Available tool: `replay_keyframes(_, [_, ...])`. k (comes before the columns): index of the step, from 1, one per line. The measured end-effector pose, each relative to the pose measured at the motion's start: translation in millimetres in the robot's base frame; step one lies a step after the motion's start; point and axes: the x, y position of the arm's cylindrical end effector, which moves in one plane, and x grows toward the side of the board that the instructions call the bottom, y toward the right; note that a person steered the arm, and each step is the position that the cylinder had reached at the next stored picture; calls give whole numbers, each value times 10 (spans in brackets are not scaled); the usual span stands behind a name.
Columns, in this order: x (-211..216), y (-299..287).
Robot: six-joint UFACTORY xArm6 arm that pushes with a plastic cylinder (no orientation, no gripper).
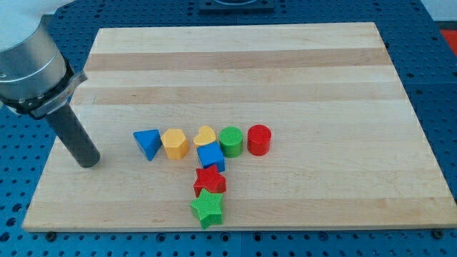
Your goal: Move the arm to the left side of the green star
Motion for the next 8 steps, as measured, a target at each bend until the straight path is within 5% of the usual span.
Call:
replay_keyframes(2, [584,2])
replay_keyframes(8, [928,220])
